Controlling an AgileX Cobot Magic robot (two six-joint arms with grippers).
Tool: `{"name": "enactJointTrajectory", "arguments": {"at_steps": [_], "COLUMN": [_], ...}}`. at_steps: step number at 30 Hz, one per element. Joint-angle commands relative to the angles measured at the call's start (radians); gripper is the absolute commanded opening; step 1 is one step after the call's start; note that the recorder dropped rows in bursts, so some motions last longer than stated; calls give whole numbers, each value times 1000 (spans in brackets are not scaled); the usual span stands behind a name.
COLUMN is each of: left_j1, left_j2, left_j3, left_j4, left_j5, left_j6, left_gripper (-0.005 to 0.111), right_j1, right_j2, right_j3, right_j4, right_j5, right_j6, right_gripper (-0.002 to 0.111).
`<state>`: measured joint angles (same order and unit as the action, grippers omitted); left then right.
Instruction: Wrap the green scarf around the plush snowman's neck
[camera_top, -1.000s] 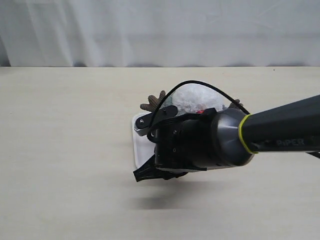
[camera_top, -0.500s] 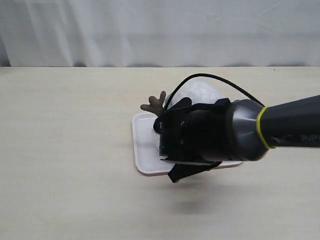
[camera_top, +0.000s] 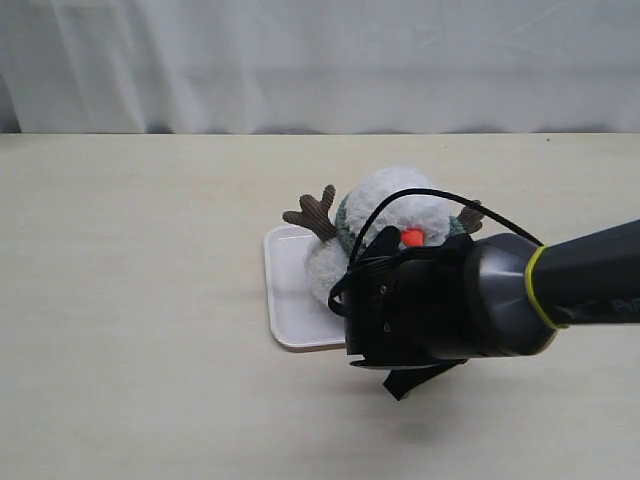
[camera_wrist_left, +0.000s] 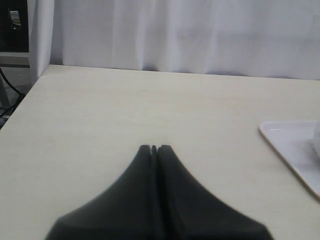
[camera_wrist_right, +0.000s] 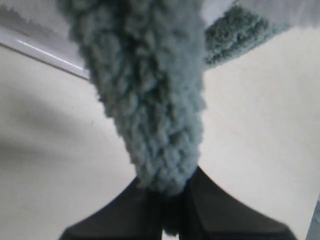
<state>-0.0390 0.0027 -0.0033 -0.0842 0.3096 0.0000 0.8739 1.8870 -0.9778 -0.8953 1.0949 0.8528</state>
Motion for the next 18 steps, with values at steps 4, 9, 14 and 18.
{"name": "enactJointTrajectory", "arguments": {"at_steps": [4,9,14,18], "left_j1": [-8,-8,-8,-8], "left_j2": [-3,-3,-3,-3], "left_j3": [3,3,3,3], "left_j4": [-2,-2,-2,-2], "left_j5": [-7,-7,-7,-7], "left_j6": [0,0,0,0], "left_gripper": [0,0,0,0], "right_j1": [1,1,1,1], "right_j2": [0,-2,-34,-83], "right_j3": [5,1,1,1], "right_j4": [16,77,178,246], "right_j5": [-4,-6,-4,-5], "right_j6": [-35,-92,-174,-219], "right_gripper": [4,22,38,43]}}
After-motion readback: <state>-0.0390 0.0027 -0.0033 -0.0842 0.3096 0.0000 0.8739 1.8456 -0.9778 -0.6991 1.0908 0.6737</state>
